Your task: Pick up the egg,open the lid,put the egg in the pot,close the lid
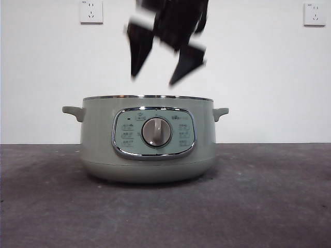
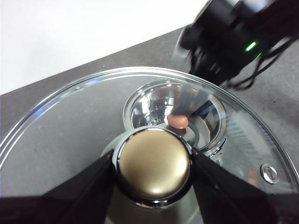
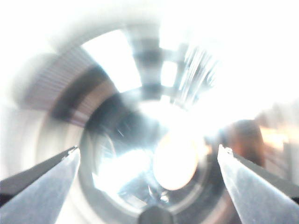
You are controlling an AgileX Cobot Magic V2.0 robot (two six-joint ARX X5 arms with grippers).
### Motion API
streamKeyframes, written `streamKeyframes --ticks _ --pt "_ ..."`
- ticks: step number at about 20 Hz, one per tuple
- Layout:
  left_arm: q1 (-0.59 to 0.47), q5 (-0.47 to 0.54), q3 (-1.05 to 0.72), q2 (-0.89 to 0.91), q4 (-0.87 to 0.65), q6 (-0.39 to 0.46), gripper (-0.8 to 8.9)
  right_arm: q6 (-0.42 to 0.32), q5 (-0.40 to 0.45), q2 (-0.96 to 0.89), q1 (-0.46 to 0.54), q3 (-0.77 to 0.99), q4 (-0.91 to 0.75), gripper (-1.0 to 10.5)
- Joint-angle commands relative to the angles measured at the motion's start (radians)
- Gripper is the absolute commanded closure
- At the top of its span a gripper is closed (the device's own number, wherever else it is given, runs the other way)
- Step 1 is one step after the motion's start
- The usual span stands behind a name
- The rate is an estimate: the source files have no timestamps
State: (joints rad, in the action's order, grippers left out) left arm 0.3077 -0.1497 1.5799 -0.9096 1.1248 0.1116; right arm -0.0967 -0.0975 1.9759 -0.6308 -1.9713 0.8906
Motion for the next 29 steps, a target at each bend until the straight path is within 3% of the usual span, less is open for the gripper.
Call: streamKeyframes --ticks 1,8,12,21,29 --pt "-0.003 -0.019 0.007 0.004 -0.057 -0.002 8.22 0.018 -0.003 -0.109 -0.004 -0.003 0.039 4.4" --pt "0.001 -0.121 0.005 -0.113 -0.157 -0.002 8.22 0.003 0.019 -0.428 -0.003 0.005 0.263 4.4" --pt "0.043 -0.119 0.003 -0.214 -0.236 -0.002 8.22 0.003 -0.005 -0.551 -0.004 0.05 0.323 4.4" --pt "0.169 -0.103 0.003 -0.475 -0.449 -0.002 8.21 0.095 -0.023 -0.98 -0.004 0.583 0.156 4.5" --pt "0.188 -0.066 0.003 -0.711 -0.579 0.023 8.21 0.193 0.082 -1.252 -0.004 0.826 0.157 4.5"
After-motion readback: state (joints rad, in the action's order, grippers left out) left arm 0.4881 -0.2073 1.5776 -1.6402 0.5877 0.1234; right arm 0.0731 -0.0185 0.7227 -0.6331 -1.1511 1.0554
